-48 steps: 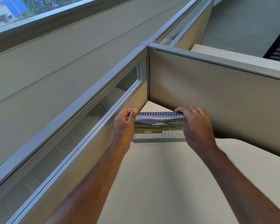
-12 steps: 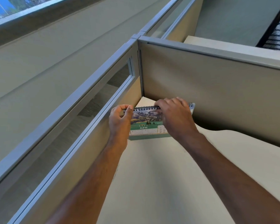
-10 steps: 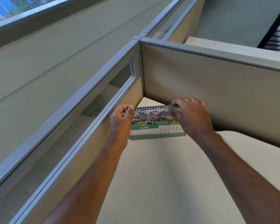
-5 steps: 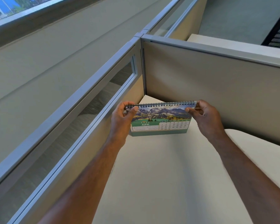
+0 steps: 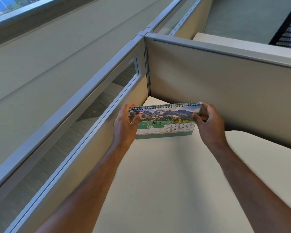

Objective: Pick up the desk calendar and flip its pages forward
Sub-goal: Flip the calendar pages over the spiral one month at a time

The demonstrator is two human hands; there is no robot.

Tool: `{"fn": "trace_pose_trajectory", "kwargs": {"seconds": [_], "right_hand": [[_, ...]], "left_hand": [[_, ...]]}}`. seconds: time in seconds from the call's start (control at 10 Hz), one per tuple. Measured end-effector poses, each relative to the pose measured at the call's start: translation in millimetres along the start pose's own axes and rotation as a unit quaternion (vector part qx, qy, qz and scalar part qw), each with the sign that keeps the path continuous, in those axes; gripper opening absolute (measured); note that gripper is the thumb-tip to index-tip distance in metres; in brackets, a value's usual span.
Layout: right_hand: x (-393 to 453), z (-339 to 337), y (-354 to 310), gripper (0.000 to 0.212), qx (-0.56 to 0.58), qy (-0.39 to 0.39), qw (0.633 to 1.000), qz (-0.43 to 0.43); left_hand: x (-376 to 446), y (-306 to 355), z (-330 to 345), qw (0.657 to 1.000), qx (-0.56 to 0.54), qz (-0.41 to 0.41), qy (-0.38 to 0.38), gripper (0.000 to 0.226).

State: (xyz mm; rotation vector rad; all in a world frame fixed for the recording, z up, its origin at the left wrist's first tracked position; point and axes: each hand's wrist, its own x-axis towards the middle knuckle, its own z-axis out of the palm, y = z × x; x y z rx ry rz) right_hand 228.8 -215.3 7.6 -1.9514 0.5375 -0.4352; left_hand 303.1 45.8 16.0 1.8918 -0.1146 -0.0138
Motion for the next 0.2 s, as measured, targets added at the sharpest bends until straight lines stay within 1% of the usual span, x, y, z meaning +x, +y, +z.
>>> {"fn": "trace_pose_trajectory", "kwargs": {"seconds": [0.1, 0.2], "right_hand": [[-12.7, -0.5, -3.4, 0.060, 0.006, 0.009, 1.000, 0.008], [-24.0, 1.0, -2.1, 0.068, -0.017, 0.005, 1.000, 0.015]], "left_hand": [[-8.3, 2.5, -1.0, 0.998, 0.064, 0.014, -0.005, 0.063], [-14.2, 1.5, -0.1, 0.992, 0.124, 0.012, -0.002, 0.079]]}}
